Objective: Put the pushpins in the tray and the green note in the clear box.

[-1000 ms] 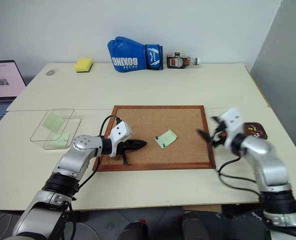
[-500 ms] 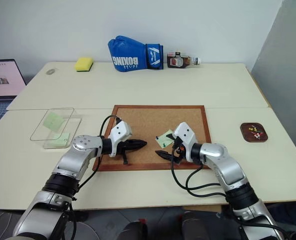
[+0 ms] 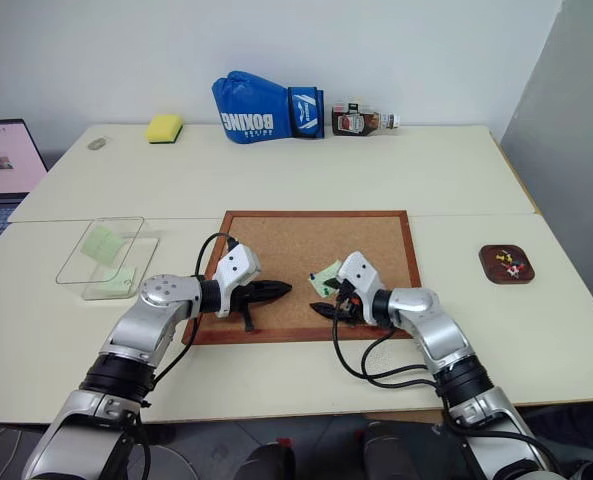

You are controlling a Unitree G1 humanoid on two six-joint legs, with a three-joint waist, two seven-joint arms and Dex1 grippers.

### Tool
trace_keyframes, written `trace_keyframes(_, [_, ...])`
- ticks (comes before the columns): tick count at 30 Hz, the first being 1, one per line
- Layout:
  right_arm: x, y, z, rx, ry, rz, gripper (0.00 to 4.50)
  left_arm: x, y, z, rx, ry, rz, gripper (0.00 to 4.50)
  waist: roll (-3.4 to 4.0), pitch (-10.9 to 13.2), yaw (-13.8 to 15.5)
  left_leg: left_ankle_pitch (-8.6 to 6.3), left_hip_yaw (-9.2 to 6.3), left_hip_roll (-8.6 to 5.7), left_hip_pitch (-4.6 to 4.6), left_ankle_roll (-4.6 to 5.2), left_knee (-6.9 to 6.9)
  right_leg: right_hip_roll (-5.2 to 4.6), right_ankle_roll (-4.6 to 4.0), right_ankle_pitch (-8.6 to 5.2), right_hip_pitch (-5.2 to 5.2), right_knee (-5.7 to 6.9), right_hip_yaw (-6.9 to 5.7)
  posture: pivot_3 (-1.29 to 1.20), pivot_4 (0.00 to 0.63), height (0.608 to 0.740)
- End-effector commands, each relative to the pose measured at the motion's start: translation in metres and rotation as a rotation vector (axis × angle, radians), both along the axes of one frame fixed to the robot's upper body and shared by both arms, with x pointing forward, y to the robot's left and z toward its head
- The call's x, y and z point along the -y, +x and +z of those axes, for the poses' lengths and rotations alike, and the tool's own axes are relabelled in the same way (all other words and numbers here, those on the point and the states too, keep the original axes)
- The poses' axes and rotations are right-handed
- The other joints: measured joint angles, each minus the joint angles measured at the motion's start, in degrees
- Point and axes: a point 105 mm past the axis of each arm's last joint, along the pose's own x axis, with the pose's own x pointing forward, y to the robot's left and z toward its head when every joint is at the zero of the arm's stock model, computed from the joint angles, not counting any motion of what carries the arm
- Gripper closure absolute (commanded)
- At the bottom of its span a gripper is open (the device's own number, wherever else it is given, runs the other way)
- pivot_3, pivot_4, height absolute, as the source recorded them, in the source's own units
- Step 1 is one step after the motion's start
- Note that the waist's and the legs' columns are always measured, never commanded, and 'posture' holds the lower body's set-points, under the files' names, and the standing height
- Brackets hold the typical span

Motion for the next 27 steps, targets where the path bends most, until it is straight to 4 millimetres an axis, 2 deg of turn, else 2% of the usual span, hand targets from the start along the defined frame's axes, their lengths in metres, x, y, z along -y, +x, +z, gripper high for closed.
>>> trace_keyframes(1, [-0.005,0.003,0.013,0.040,0.031,0.016,2.54,-0.010,-0.013,-0.030,-0.126,0.060,0.019,4.50,0.00,0.0,0.0,0.00,0.00,0.00,0.01,0.00,0.00,0.00,0.00,0.00,0.00,0.00,0.00,0.00,0.150,0.740])
trace_keyframes(4, [-0.008,0.004,0.015,0.033,0.046,0.009,3.25,-0.010,-0.013,-0.030,-0.124,0.063,0.019,4.50,0.00,0.0,0.0,0.00,0.00,0.00,0.00,0.00,-0.02,0.00,-0.01,-0.01,0.00,-0.01,0.00,0.00,0.150,0.740])
trace_keyframes(11, [-0.007,0.010,0.019,0.036,0.066,-0.021,4.46,-0.009,-0.012,-0.029,-0.123,0.065,0.013,4.50,0.00,0.0,0.0,0.00,0.00,0.00,0.04,0.00,-0.10,0.00,-0.02,-0.01,0.00,-0.01,-0.01,0.00,0.150,0.740])
trace_keyframes(16, [-0.002,0.016,0.025,0.067,0.069,-0.057,4.46,-0.008,-0.012,-0.029,-0.123,0.068,0.009,4.50,0.00,0.0,0.0,0.00,0.01,0.00,0.09,0.00,-0.13,0.00,-0.02,-0.02,0.00,0.00,0.00,0.00,0.150,0.740])
trace_keyframes(23, [-0.001,0.012,0.059,0.096,0.183,-0.074,4.46,-0.008,-0.008,-0.028,-0.086,0.076,0.015,4.50,0.01,0.0,0.1,0.00,0.01,0.00,0.08,-0.01,-0.13,0.00,-0.02,-0.01,0.00,0.01,0.01,0.00,0.150,0.740])
trace_keyframes(27, [0.000,0.010,0.063,0.114,0.189,-0.087,4.46,-0.007,-0.009,-0.031,-0.090,0.091,0.000,4.50,0.01,0.0,0.1,0.00,0.00,-0.01,0.04,-0.01,-0.13,0.00,-0.02,-0.01,-0.04,0.02,0.00,0.00,0.150,0.740])
